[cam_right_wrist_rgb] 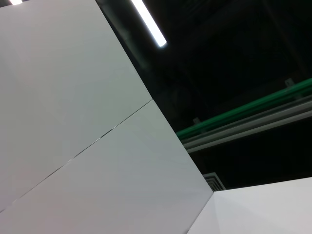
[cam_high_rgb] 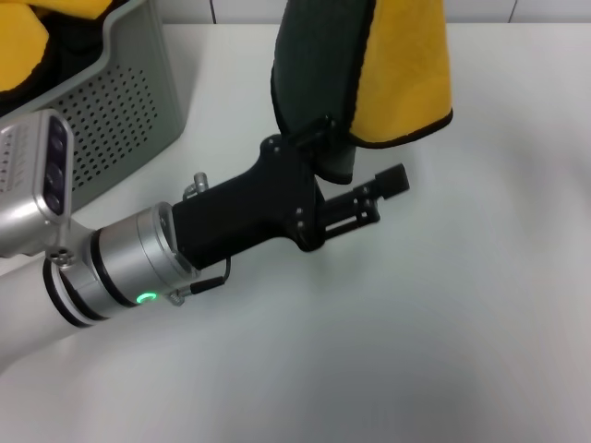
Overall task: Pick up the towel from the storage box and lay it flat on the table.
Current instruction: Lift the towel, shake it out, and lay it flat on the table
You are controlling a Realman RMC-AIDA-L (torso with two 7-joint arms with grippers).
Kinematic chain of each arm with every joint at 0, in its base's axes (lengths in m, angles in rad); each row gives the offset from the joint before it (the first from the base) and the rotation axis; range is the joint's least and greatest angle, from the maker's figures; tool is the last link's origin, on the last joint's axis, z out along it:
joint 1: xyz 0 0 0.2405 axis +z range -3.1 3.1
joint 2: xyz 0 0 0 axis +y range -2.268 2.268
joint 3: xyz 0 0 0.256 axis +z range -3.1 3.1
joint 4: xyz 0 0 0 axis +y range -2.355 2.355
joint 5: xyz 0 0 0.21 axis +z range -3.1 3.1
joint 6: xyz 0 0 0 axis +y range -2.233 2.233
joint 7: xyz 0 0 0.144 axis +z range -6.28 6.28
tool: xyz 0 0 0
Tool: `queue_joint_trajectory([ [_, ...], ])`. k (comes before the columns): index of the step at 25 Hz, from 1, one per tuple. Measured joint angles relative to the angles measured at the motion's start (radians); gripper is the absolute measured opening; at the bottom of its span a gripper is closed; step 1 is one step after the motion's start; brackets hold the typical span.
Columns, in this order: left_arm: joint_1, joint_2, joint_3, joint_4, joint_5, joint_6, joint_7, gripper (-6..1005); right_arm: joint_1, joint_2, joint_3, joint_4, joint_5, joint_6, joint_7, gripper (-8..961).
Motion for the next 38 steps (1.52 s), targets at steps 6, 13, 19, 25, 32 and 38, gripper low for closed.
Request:
queue_joint_trajectory([
  [6, 0.009, -0.001, -0.002, -0.007, -0.065, 0.004, -0.002, 633, -0.006, 0.0, -0.001, 0.007, -0.002, -0.001, 0.001, 33],
  [13, 0.011, -0.001, -0.002, -0.008, -0.083, 0.005, -0.012, 589, -0.008, 0.0, -0.002, 0.021, -0.001, -0.01, 0.001, 35],
  [19, 0.026, -0.001, -0.002, -0.008, -0.084, 0.004, -0.005, 430, -0.008, 0.0, -0.002, 0.021, 0.0, -0.01, 0.001, 37],
  [25, 0.041, -0.001, -0.002, -0.008, -0.084, 0.008, -0.005, 107, -0.019, 0.0, 0.005, 0.013, 0.001, -0.012, 0.002, 39],
  [32, 0.048, -0.001, -0.002, -0.007, -0.084, 0.018, -0.003, 48, -0.026, 0.0, 0.004, 0.012, 0.001, -0.008, 0.002, 41],
  [38, 0.086, 0.008, -0.002, 0.02, -0.094, 0.07, -0.026, 18, -0.041, 0.0, -0.043, 0.011, -0.012, 0.044, 0.084, 42],
])
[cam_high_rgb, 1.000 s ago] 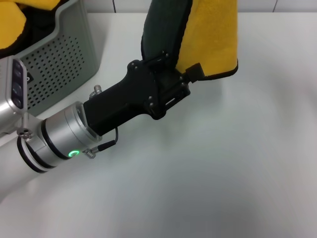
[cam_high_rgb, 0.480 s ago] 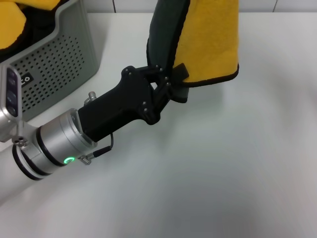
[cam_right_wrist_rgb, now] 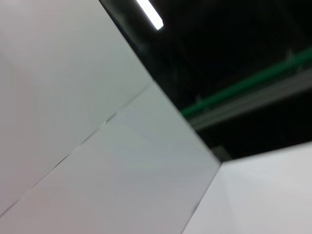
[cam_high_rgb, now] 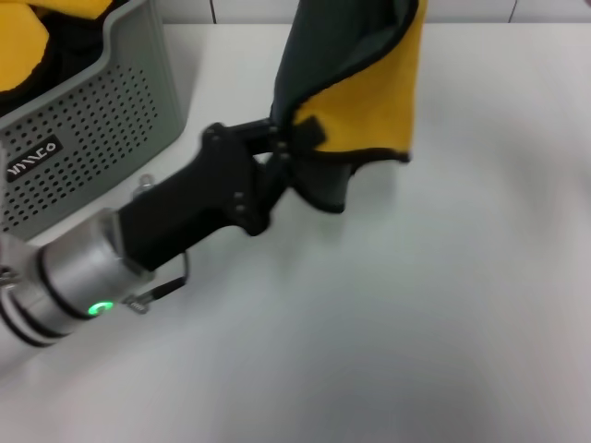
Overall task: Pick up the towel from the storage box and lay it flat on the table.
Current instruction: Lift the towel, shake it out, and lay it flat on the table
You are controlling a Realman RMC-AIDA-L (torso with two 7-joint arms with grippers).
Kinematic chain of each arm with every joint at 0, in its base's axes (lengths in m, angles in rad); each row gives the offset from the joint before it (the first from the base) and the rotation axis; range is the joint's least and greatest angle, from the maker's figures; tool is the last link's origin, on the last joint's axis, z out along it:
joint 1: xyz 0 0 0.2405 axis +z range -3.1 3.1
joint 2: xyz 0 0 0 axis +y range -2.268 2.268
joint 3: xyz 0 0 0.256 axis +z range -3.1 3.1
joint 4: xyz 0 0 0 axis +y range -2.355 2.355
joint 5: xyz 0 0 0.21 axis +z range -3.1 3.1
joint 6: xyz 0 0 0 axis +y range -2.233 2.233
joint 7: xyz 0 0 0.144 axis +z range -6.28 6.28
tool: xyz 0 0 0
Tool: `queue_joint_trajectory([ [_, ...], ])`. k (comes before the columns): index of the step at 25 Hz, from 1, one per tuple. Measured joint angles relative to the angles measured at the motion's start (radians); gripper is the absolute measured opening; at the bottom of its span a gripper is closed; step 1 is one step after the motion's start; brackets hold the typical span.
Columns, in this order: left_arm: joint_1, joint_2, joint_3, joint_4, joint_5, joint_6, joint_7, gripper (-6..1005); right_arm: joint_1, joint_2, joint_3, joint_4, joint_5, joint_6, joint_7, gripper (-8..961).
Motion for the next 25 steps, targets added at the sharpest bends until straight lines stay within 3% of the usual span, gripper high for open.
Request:
queue_joint_trajectory([
  [5, 0.091, 0.013, 0.0, 0.13, -0.006, 0.023, -0.145, 11, -0.093, 0.0, -0.105, -0.133, -0.006, 0.091, 0.332, 44],
  [6, 0.146, 0.017, 0.0, 0.217, -0.006, 0.024, -0.232, 10, -0.093, 0.0, -0.105, -0.133, -0.006, 0.091, 0.332, 44],
  [7, 0.184, 0.019, 0.0, 0.281, -0.006, 0.025, -0.299, 10, -0.185, 0.0, -0.221, -0.297, -0.004, 0.13, 0.576, 44],
  [8, 0.207, 0.021, 0.0, 0.326, -0.005, 0.029, -0.346, 11, -0.197, 0.0, -0.237, -0.317, -0.004, 0.135, 0.598, 45],
  [11, 0.256, 0.031, 0.003, 0.41, 0.006, 0.051, -0.437, 15, -0.346, 0.0, -0.43, -0.597, 0.004, 0.192, 0.899, 46],
  [14, 0.284, 0.049, 0.004, 0.43, 0.01, 0.085, -0.48, 18, -0.524, -0.001, -0.631, -0.877, 0.022, 0.311, 1.118, 46],
  [17, 0.304, 0.065, 0.006, 0.432, 0.012, 0.1, -0.526, 22, -0.669, -0.004, -0.764, -1.088, 0.018, 0.386, 1.238, 47],
  [21, 0.342, 0.087, 0.007, 0.436, 0.025, 0.114, -0.606, 26, -0.772, -0.002, -0.841, -1.236, -0.035, 0.402, 1.346, 48],
  [25, 0.403, 0.107, 0.009, 0.456, 0.035, 0.171, -0.644, 31, -0.825, -0.002, -0.916, -1.335, -0.069, 0.379, 1.415, 50],
])
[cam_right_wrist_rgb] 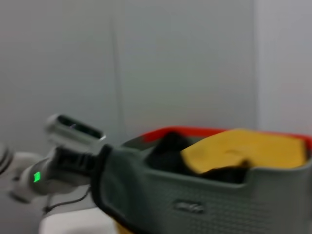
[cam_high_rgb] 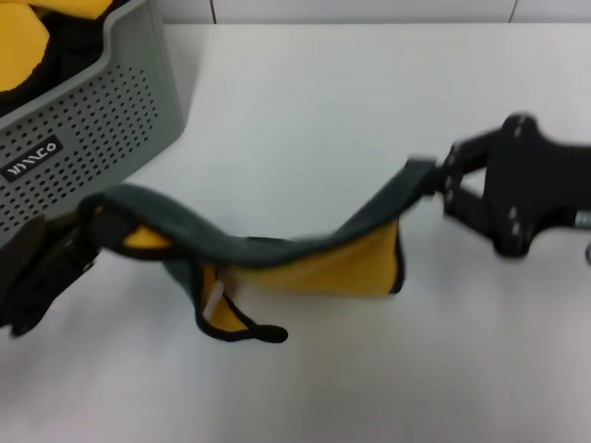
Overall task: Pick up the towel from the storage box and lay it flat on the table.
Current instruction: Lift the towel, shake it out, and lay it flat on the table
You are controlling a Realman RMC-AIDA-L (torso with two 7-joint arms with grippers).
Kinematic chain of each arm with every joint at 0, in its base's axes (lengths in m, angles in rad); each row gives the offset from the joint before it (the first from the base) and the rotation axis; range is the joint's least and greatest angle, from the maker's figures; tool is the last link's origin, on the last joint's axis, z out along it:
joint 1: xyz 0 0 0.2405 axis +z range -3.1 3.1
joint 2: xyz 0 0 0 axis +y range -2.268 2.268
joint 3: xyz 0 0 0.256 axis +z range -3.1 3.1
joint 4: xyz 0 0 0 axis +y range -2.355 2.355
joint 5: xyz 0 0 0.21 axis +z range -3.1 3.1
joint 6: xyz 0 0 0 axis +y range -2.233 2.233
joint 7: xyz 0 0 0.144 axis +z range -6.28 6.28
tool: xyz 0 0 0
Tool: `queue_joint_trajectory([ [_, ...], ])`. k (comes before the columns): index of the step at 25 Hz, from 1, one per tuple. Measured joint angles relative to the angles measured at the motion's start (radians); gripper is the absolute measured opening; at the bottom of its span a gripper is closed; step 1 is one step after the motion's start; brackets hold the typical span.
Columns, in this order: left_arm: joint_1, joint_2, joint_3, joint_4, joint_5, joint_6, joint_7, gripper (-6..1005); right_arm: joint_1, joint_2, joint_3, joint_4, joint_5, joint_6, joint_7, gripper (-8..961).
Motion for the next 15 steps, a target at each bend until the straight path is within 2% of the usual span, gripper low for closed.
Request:
queue_joint_trajectory([
  [5, 0.128, -0.009, 0.035, 0.158, -0.001, 0.009, -0.108, 37, -0.095, 0.001, -0.042, -0.143, -0.006, -0.108, 0.062, 51],
  [11, 0.241, -0.012, 0.162, 0.351, -0.131, 0.01, -0.225, 44, -0.106, 0.0, 0.094, -0.151, 0.106, -0.417, 0.138, 53],
  [15, 0.283, -0.004, 0.229, 0.389, -0.213, 0.008, -0.249, 49, -0.114, -0.001, 0.158, -0.09, 0.175, -0.525, 0.14, 54],
])
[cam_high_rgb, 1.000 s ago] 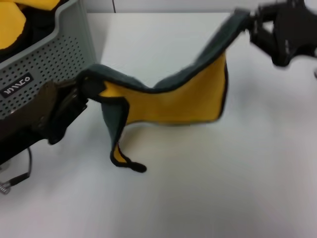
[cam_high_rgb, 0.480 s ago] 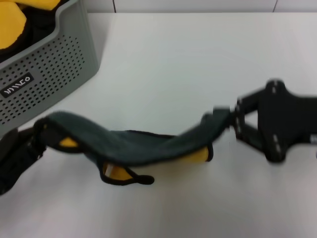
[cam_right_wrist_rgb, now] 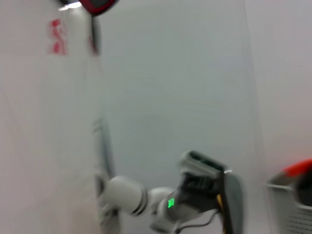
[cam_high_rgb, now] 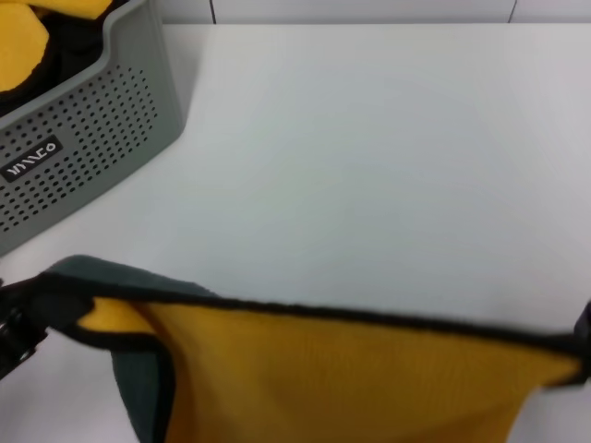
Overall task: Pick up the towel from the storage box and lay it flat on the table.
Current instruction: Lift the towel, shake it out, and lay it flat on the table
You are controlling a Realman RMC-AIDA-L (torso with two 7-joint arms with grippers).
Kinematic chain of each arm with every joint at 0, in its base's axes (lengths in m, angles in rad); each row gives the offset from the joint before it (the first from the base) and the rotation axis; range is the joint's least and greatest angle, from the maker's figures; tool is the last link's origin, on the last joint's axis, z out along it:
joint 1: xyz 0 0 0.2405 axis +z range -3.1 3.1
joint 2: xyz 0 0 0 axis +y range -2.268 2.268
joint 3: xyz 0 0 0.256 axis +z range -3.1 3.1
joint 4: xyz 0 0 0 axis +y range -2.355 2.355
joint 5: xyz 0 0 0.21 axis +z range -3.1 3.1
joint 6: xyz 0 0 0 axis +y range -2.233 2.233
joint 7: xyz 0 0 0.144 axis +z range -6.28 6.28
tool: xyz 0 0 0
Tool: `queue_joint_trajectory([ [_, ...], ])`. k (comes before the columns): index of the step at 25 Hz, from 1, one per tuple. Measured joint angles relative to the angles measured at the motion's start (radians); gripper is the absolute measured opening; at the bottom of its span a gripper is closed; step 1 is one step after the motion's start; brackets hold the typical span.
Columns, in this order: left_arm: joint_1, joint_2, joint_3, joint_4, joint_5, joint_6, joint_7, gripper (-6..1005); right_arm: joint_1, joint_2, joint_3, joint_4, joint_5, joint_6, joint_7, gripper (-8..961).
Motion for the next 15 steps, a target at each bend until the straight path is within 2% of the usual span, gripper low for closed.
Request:
queue_joint_trajectory([
  [2, -0.035, -0.006, -0.023, -0.053, 0.027, -0.005, -0.003, 51, 0.0, -0.002, 0.03, 0.085, -0.02, 0.011, -0.012, 54],
  [3, -0.035, -0.006, -0.023, -0.053, 0.027, -0.005, -0.003, 52, 0.0, -0.002, 0.03, 0.085, -0.02, 0.011, -0.012, 55],
  [4, -0.089, -0.01, -0.064, -0.127, 0.076, -0.014, 0.003, 53, 0.024, -0.007, 0.051, 0.236, -0.07, 0.058, -0.046, 55],
  [5, -0.164, -0.011, -0.114, -0.23, 0.149, -0.034, 0.025, 55, 0.032, -0.008, 0.053, 0.269, -0.082, 0.069, -0.055, 55],
  [6, -0.295, -0.007, -0.191, -0.433, 0.271, -0.085, 0.09, 56, 0.046, -0.01, 0.054, 0.321, -0.101, 0.086, -0.069, 56],
  [7, -0.353, -0.004, -0.212, -0.522, 0.323, -0.123, 0.133, 57, 0.081, -0.011, 0.055, 0.424, -0.138, 0.12, -0.098, 56],
  [10, -0.479, -0.005, -0.224, -0.709, 0.404, -0.262, 0.222, 60, 0.165, -0.011, 0.055, 0.621, -0.204, 0.209, -0.167, 57],
  [12, -0.53, -0.029, -0.217, -0.749, 0.434, -0.367, 0.232, 63, 0.215, -0.01, 0.055, 0.726, -0.234, 0.271, -0.207, 57],
  [15, -0.58, -0.064, -0.216, -0.728, 0.459, -0.504, 0.229, 66, 0.265, -0.008, 0.053, 0.827, -0.272, 0.392, -0.238, 58],
])
